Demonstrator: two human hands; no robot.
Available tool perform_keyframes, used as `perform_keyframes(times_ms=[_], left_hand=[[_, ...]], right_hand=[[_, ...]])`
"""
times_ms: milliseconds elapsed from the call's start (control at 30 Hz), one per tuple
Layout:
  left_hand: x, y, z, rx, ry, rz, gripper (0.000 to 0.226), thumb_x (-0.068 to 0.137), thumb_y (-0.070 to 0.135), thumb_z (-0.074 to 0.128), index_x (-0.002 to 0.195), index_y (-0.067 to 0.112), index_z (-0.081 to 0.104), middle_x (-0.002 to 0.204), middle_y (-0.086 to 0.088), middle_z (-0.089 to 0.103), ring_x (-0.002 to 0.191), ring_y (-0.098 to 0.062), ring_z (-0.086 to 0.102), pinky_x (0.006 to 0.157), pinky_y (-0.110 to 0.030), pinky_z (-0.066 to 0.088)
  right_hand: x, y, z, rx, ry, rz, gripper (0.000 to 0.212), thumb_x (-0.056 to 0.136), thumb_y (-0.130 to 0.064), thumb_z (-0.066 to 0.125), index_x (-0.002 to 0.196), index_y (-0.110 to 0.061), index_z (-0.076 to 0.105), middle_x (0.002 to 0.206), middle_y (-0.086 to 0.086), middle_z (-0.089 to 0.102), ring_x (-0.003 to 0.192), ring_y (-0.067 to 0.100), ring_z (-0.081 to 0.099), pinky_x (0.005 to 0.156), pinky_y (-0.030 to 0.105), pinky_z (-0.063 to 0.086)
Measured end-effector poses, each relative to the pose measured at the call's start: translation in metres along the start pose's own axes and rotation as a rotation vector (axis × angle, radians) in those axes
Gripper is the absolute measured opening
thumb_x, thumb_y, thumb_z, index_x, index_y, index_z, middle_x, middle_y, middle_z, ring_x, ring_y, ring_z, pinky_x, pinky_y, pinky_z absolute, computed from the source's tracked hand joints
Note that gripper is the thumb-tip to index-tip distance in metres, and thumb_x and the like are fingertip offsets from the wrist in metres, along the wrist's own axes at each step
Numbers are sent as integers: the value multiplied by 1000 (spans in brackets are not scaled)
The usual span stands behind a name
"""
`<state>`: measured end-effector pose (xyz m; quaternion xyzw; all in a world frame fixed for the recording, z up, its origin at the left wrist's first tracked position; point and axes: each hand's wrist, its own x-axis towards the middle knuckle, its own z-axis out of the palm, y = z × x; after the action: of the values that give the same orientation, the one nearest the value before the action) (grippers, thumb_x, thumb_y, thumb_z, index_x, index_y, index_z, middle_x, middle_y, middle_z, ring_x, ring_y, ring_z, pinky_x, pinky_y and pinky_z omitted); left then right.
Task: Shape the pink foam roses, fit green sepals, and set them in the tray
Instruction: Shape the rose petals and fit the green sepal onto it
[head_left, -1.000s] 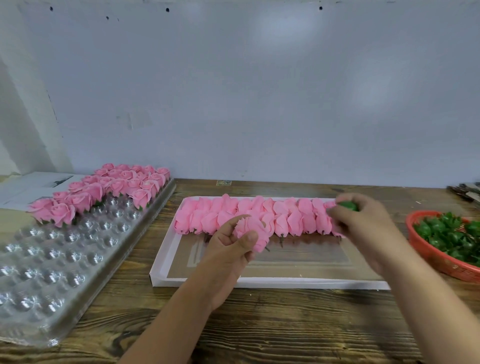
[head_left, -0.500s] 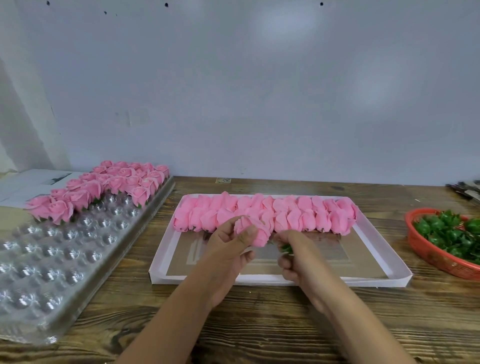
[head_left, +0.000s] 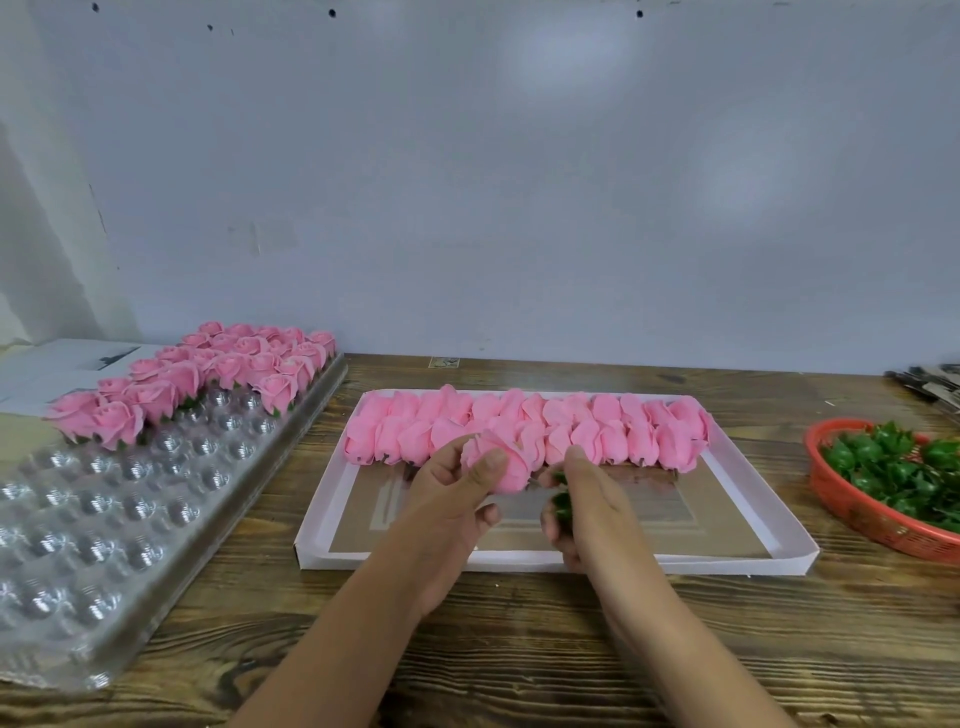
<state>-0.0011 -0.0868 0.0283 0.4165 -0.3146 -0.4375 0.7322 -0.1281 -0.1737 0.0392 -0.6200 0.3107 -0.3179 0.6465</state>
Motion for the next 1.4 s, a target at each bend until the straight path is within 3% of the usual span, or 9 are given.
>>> perform_keyframes(times_ms=[233, 333, 467, 600, 733, 900, 1033, 1233, 1400], left_hand=[[0, -4, 2, 66, 5, 7, 53, 65, 42, 92, 106, 15, 72, 101, -9, 69, 85, -16, 59, 70, -26, 48], [0, -8, 5, 81, 0, 20, 63, 67, 40, 91, 113, 6, 66, 102, -16, 67, 87, -23, 58, 74, -30, 47], [-1, -11, 7, 92, 9, 31, 61, 63, 42, 93, 110, 11, 68, 105, -17, 70, 87, -19, 63, 82, -33, 48], [0, -13, 7, 86, 38, 63, 74, 63, 41, 93, 119, 3, 62, 106, -20, 70, 94, -27, 64, 94, -43, 48], [-1, -14, 9, 109, -45, 98, 48, 76, 33, 87, 111, 7, 68, 90, -26, 64, 71, -29, 66, 74, -37, 57], [-2, -14, 13, 89, -22, 96, 56, 77, 28, 86, 114, -5, 60, 71, -22, 59, 53, -30, 58, 56, -41, 57], [-3, -13, 15, 78, -20, 98, 51, 81, 24, 82, 114, -6, 58, 65, -21, 59, 51, -31, 57, 56, -45, 57], [-3, -12, 14, 77, -42, 88, 59, 78, 33, 85, 119, -1, 60, 66, -23, 60, 53, -32, 60, 59, -47, 57], [-3, -13, 14, 137, -19, 116, 52, 68, 40, 90, 106, 9, 73, 88, -23, 66, 74, -28, 65, 73, -34, 58]], right_hand=[[1, 0, 6, 59, -7, 68, 45, 104, -46, 28, 93, -15, 58, 56, -3, 53, 39, 5, 42, 36, 18, 27], [2, 2, 7, 51, 6, 49, 46, 104, -48, 26, 96, -17, 58, 53, -4, 54, 41, 7, 44, 37, 20, 30], [2, 4, 7, 30, 7, 36, 48, 104, -48, 24, 94, -16, 58, 52, -4, 53, 41, 7, 46, 37, 21, 32], [1, 4, 7, 2, -15, 32, 47, 104, -44, 23, 92, -15, 57, 51, -3, 52, 40, 7, 44, 37, 20, 33], [1, 6, 8, -6, -38, -14, 54, 105, -45, 19, 98, -7, 56, 54, 1, 52, 42, 10, 44, 38, 20, 33], [-3, 10, 11, -15, -45, -45, 54, 104, -50, 19, 94, -15, 59, 54, 0, 54, 43, 12, 45, 38, 21, 33], [-4, 8, 12, 11, -71, -19, 54, 104, -50, 19, 89, -16, 59, 53, 2, 52, 41, 13, 42, 37, 22, 31], [-3, 6, 8, 30, -135, -24, 58, 106, -47, 17, 97, -10, 61, 55, 5, 50, 41, 14, 39, 39, 24, 29], [-1, 12, 9, -28, -29, -84, 52, 97, -51, 24, 94, -13, 59, 62, -2, 54, 50, 8, 49, 42, 20, 38]])
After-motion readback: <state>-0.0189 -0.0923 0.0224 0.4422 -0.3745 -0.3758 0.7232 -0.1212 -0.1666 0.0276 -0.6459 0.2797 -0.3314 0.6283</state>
